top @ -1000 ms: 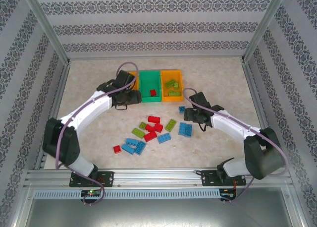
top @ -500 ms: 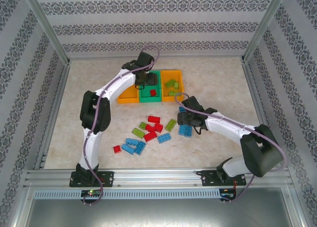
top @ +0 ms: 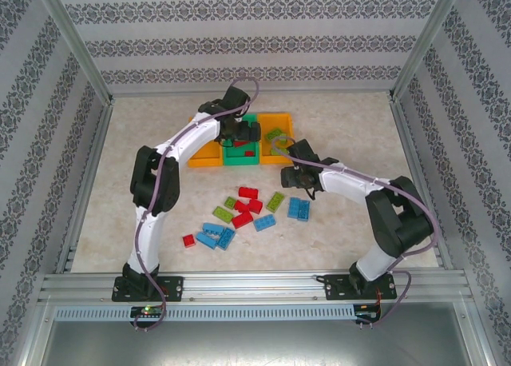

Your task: Sort the legos into containers by color

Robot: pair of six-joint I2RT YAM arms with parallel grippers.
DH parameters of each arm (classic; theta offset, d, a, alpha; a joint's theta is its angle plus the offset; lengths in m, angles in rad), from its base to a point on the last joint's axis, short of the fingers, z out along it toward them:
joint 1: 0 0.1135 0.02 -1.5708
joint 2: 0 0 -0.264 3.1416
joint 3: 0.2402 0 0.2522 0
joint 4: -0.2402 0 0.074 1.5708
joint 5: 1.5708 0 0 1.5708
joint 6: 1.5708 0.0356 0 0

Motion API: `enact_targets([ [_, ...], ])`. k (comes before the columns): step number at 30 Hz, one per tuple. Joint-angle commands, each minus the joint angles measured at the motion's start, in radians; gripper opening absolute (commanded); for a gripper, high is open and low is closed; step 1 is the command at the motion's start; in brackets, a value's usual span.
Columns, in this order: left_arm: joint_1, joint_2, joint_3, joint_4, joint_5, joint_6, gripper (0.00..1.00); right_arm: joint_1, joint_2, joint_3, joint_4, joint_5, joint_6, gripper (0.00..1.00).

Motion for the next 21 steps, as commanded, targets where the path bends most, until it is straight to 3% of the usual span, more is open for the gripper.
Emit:
enact_targets([
  [1, -0.006, -0.114, -0.048, 0.006, 0.024, -0.027, 1.00, -0.016, 0.036, 0.036, -0.019, -0.037, -0.038, 0.62],
  [7, -0.005, -0.242, -0.162, 0.058, 0.066, -0.056, 1.00, -0.016, 0.104, 0.087, -0.056, -0.055, -0.069, 0.58],
  [12, 0.008, -0.347, -0.280, 0.080, 0.048, -0.068, 0.99, -0.022, 0.135, 0.098, -0.054, -0.058, -0.081, 0.49],
  [17, 0.075, -0.454, -0.447, 0.116, 0.042, -0.093, 0.99, -0.018, 0.131, 0.103, -0.056, -0.060, -0.083, 0.34],
  [21, 0.120, -0.541, -0.574, 0.126, 0.020, -0.071, 0.99, 0.017, 0.066, 0.110, -0.063, -0.071, -0.078, 0.32],
])
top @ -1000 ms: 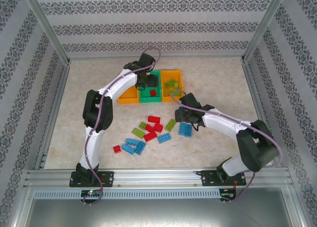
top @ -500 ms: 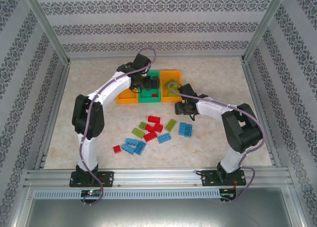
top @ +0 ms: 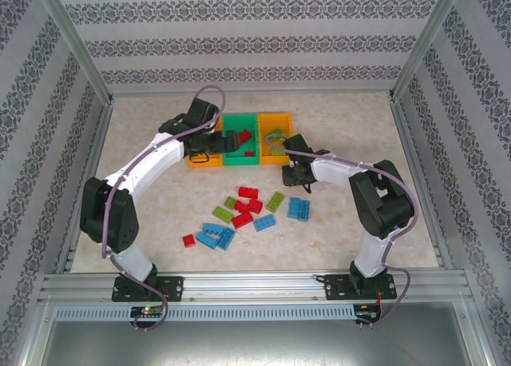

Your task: Sort the legos into containers by color

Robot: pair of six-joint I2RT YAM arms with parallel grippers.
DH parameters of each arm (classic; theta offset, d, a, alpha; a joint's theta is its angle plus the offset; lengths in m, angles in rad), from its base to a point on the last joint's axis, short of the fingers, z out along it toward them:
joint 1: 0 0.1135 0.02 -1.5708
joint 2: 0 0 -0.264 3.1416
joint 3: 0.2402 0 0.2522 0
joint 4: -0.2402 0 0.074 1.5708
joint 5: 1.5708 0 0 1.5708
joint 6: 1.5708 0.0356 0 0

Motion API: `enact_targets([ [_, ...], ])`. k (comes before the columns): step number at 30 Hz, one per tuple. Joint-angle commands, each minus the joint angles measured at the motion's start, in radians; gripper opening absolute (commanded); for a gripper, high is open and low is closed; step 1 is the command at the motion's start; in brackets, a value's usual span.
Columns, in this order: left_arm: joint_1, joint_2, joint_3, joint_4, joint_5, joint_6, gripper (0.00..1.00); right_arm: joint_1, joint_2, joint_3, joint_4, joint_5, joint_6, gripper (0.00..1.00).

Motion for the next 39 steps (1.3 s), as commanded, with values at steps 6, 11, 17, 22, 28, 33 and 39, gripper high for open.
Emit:
enact_targets([
  [6, 0.042, -0.184, -0.219, 0.010, -0.148, 0.036, 0.99, 0.151, -0.079, 0.190, -0.032, -0.112, 0.008, 0.30],
  [11, 0.063, -0.245, -0.324, 0.025, -0.144, 0.026, 0.99, 0.208, 0.065, 0.438, -0.015, -0.260, 0.070, 0.29],
  [17, 0.079, -0.301, -0.423, 0.004, -0.169, 0.028, 0.99, 0.217, 0.257, 0.680, -0.002, -0.365, 0.159, 0.30],
  [22, 0.089, -0.340, -0.481, 0.008, -0.145, 0.006, 0.99, 0.219, 0.380, 0.816, 0.008, -0.413, 0.216, 0.31],
  [28, 0.089, -0.366, -0.533, -0.003, -0.124, -0.008, 0.99, 0.222, 0.488, 0.938, -0.017, -0.433, 0.244, 0.35],
  [33, 0.087, -0.376, -0.571, -0.008, -0.111, -0.023, 0.99, 0.215, 0.556, 0.999, -0.047, -0.401, 0.272, 0.44],
  [39, 0.087, -0.412, -0.611, -0.031, -0.100, -0.082, 0.99, 0.211, 0.604, 1.064, -0.071, -0.387, 0.294, 0.57],
])
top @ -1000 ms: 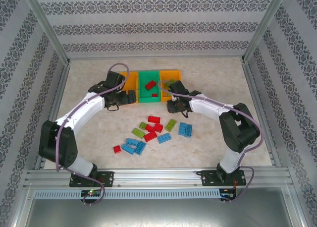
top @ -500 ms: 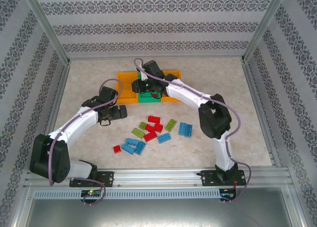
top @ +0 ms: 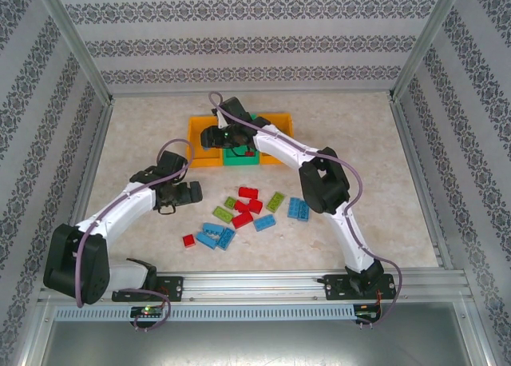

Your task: Sort the legos into containers by color

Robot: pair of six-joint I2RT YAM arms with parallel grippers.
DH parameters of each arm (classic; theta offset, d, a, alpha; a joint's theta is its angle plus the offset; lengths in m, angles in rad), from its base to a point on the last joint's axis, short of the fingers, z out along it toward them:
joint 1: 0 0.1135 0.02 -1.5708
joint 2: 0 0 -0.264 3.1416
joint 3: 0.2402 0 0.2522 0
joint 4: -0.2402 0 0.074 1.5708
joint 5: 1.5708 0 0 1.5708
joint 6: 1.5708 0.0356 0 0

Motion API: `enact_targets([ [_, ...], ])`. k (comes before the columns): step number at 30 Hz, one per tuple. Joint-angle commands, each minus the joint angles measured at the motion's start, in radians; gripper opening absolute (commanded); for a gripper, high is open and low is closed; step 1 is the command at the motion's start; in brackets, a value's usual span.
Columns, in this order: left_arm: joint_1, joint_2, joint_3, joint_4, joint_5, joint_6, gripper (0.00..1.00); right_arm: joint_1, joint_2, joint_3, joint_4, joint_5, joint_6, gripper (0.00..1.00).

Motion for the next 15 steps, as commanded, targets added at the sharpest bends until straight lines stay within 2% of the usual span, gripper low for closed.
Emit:
enact_targets([
  [1, 0.007, -0.052, -0.035, -0.041, 0.011, -0.075, 0.99, -0.005, 0.035, 0.040, -0.033, 0.012, 0.024, 0.59],
  [3, 0.004, -0.087, -0.062, -0.041, 0.041, -0.113, 0.99, -0.003, 0.029, 0.039, -0.027, -0.003, 0.030, 0.65],
  [9, 0.003, -0.199, -0.113, -0.125, 0.063, -0.179, 1.00, 0.014, -0.055, -0.029, -0.003, -0.009, 0.021, 0.70],
  [15, -0.031, -0.305, -0.201, -0.178, 0.103, -0.270, 1.00, 0.010, -0.158, -0.153, 0.038, 0.021, 0.022, 0.71],
])
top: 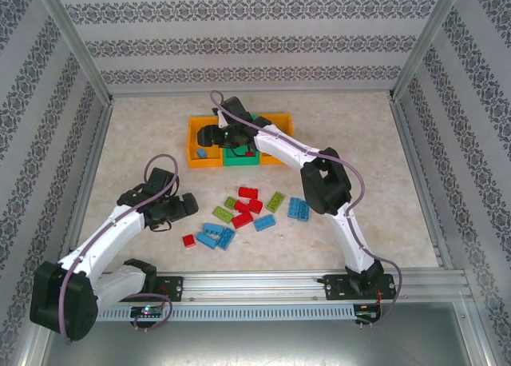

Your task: Sort the legos into containers by color

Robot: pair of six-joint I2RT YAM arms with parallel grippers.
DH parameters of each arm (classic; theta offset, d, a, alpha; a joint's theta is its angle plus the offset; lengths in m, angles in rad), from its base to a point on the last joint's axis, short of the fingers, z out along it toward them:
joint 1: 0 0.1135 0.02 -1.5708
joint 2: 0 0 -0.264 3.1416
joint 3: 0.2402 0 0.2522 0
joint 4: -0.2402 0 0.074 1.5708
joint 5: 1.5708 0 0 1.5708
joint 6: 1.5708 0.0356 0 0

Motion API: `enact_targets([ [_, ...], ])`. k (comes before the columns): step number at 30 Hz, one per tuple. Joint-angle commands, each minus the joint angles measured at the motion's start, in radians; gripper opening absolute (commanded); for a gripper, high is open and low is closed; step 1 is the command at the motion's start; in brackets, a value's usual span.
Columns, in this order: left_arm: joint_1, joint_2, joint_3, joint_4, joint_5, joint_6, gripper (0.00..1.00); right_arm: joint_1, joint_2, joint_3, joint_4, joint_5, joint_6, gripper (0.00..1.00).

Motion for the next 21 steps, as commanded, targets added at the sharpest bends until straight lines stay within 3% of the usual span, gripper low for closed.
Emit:
enact_targets([
  [1, -0.030, -0.048, -0.051, -0.091, 0.029, -0.090, 1.00, 0.007, -0.090, -0.058, 0.026, 0.026, 0.001, 0.71],
  [9, -0.127, -0.082, -0.093, -0.127, 0.007, -0.178, 0.95, -0.016, -0.115, -0.141, 0.048, 0.016, 0.019, 0.70],
  [21, -0.187, -0.026, -0.129, -0.054, 0.020, -0.238, 0.90, -0.043, -0.151, -0.221, 0.095, 0.003, 0.032, 0.70],
])
